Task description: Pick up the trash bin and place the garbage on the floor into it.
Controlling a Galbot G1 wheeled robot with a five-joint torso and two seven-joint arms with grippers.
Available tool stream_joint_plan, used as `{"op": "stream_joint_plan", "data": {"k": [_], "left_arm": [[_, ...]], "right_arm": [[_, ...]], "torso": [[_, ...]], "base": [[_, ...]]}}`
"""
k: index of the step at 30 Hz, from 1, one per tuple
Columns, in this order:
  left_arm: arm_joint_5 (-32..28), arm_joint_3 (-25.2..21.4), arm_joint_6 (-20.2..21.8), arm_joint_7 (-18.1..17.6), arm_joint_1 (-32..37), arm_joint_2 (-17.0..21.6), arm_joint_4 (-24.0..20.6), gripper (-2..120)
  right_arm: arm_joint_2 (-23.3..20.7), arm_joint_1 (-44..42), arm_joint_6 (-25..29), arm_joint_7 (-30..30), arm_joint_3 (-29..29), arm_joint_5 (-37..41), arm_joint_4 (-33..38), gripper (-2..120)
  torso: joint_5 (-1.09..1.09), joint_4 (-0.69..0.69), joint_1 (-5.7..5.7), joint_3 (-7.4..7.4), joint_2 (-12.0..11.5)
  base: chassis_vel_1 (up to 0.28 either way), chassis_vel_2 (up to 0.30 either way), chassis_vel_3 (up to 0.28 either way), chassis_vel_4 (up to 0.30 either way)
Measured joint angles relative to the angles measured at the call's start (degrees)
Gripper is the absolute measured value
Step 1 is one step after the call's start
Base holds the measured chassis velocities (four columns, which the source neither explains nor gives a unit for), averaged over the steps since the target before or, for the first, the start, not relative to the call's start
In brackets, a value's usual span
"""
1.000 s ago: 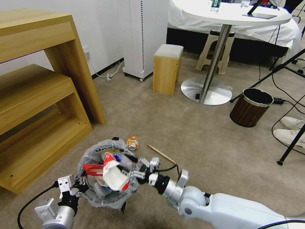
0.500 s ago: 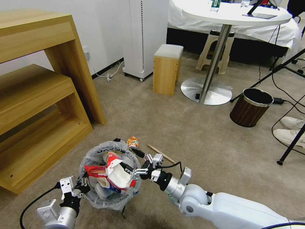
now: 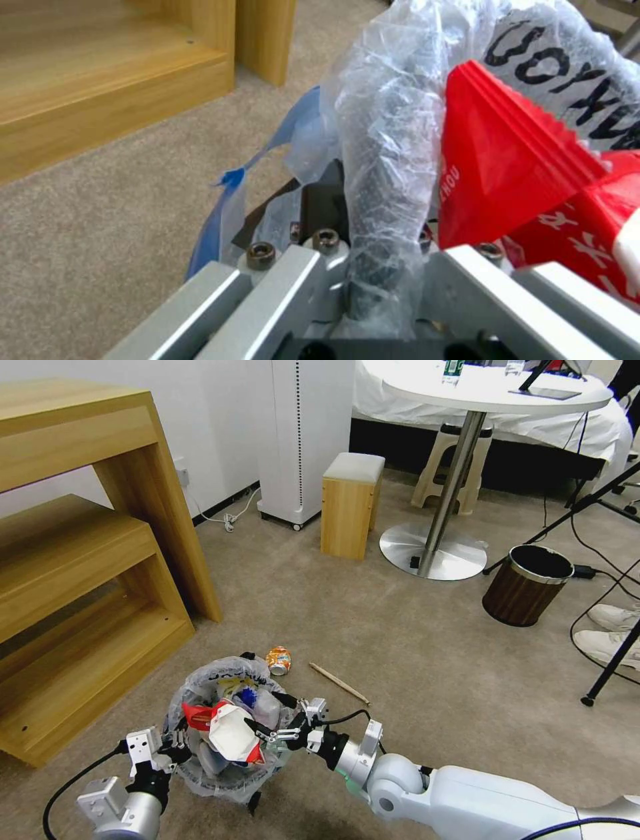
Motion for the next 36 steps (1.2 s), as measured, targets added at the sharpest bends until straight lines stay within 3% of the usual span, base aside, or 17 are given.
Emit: {"op": "stream_joint_plan", "data": {"k": [26,34,36], "left_arm": [[-0.5,0.5,0.0,0.2,-0.8,0.5,1.3,2],[-0.5,0.1,0.0,0.2,-0.7,0.9,1.8,1],[-0.6,-0.4,0.0,0.1,-0.7,1.5,1.9,1]], "right_arm": [[1.4,1.2,2.5,-3.0,0.5,-0.8,2.0,100],[0.9,-0.1,2.6,-2.1,6.2,-0.9,3.8,100],[-0.3,-1.3,1.4,1.4,11.8,-1.1,5.8,100]], "torso": [[0.00,0.00,0.00,0.00,0.0],[0.01,0.00,0.00,0.00,0.0],[0.02,0.01,0.00,0.00,0.0]], "base": [[0.000,0.000,0.000,0.000],[0.000,0.000,0.000,0.000],[0.000,0.000,0.000,0.000]]}}
